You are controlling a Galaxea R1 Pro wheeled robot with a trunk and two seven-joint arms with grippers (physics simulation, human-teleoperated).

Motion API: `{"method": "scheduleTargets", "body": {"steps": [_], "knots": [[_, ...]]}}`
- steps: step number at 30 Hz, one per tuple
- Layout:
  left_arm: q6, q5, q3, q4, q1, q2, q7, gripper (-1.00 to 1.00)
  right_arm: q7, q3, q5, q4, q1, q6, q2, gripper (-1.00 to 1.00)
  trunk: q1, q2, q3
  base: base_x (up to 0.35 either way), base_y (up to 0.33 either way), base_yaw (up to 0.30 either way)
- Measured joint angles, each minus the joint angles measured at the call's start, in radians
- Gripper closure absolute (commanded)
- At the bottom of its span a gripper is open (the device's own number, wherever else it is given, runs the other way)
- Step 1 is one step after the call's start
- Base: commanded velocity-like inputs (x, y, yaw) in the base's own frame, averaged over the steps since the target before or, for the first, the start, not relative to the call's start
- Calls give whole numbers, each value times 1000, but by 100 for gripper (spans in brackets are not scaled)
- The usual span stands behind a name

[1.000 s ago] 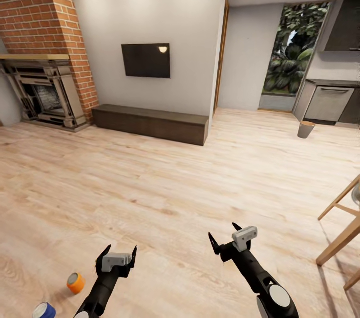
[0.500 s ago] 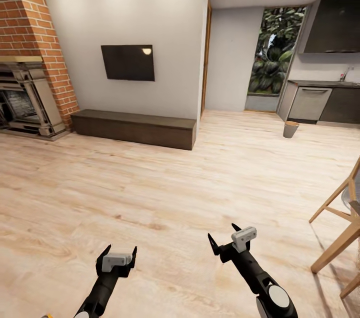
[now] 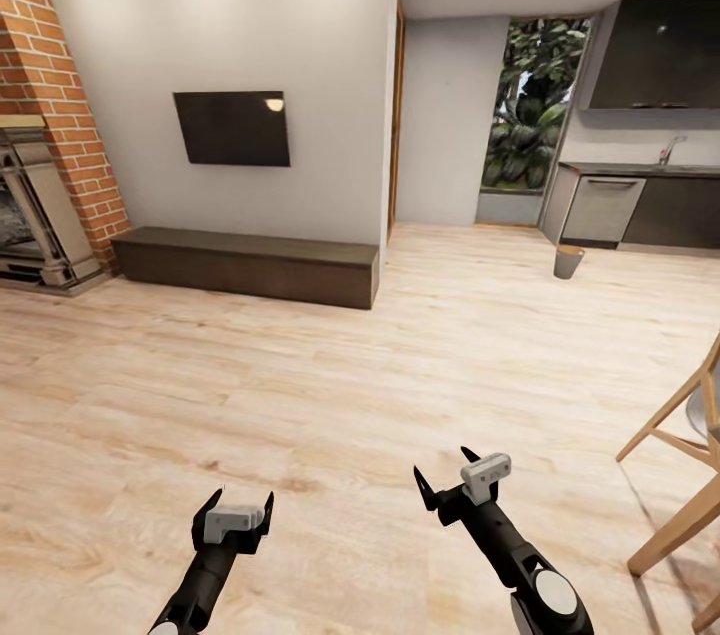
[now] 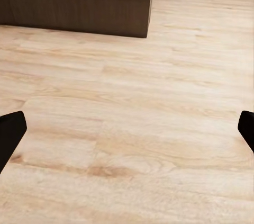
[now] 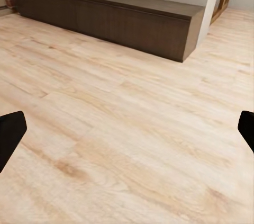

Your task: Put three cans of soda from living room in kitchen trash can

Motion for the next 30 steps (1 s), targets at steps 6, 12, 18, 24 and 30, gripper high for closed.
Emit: {"method": "scheduleTargets", "body": {"steps": [6, 12, 18, 24, 30], "knots": [[0, 0, 0, 0, 0, 0, 0, -100, 0, 0, -2, 0, 0, 0, 0, -100, 0, 0, 0, 317, 0, -47], [0, 0, 0, 0, 0, 0, -1, -100, 0, 0, -2, 0, 0, 1, 1, -100, 0, 0, -2, 313, 0, -204], [0, 0, 0, 0, 0, -1, -1, -100, 0, 0, -2, 1, 0, 1, 1, -100, 0, 0, -2, 313, 0, -228], [0, 0, -1, 0, 0, 0, -1, -100, 0, 0, -1, 1, 0, 1, 1, -100, 0, 0, -3, 312, 0, -232], [0, 0, -1, 0, 0, -1, -1, -100, 0, 0, 0, 1, 0, 1, 1, -100, 0, 0, -4, 310, 0, -228]]}}
